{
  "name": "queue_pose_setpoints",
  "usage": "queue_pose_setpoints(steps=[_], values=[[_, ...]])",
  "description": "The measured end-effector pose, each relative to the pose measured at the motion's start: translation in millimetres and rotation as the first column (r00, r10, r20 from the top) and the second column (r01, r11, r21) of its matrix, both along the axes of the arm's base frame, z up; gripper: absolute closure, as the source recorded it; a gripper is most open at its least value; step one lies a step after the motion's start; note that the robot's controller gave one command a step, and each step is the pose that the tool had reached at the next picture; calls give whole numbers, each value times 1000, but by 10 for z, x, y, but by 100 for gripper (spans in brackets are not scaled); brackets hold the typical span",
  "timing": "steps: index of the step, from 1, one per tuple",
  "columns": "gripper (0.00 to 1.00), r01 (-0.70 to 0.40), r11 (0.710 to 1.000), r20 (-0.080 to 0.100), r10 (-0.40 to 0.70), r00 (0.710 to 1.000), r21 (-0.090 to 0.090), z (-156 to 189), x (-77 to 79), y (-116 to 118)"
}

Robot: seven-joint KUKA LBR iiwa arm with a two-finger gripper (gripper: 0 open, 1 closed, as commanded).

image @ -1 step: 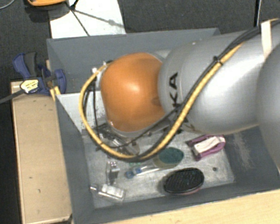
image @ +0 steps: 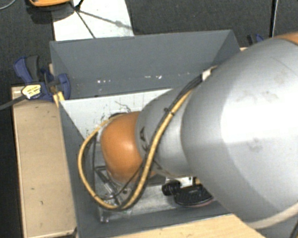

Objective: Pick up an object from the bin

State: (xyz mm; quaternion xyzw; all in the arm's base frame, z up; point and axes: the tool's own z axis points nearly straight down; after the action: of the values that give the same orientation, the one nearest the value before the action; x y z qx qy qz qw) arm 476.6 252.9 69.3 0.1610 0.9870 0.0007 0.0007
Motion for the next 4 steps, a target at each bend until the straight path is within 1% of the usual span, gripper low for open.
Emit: queue_pose_setpoints(steps=[1,2,3,4], values=[[0,159,987,-3,-159,987,-3,313,9,-457],[0,451,892,0,-451,892,0,308,30,-207],[0,595,804,2,-595,804,3,15,121,-87],[0,721,693,-1,-721,693,4,31,101,-560]])
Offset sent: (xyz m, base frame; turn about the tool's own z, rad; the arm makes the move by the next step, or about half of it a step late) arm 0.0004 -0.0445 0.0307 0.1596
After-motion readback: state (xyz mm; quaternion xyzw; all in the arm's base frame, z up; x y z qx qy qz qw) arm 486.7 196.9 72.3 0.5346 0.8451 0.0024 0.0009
